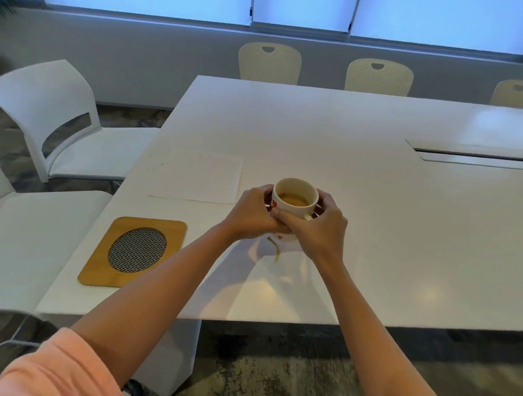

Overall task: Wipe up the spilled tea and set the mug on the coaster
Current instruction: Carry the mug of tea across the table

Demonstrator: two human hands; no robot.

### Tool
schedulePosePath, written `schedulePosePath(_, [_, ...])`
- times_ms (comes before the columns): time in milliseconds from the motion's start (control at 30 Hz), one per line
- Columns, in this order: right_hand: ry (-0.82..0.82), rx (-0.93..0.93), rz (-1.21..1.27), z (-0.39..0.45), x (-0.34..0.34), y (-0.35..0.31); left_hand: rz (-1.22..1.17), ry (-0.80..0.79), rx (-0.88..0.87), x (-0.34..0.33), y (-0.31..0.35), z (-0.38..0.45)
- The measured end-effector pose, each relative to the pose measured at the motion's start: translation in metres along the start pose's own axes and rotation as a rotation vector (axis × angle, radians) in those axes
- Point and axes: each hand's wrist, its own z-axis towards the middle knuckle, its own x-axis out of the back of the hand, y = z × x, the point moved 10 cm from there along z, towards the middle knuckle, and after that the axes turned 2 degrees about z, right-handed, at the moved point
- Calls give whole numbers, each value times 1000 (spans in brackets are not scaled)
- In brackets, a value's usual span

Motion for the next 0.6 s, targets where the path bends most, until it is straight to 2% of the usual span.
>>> schedulePosePath(333, [34, 9, -3, 54, 24, 27, 16, -18, -46, -36, -2, 60])
schedulePosePath(600, [16, 14, -23, 97, 32, 54, -15, 11, -7, -61, -20, 101])
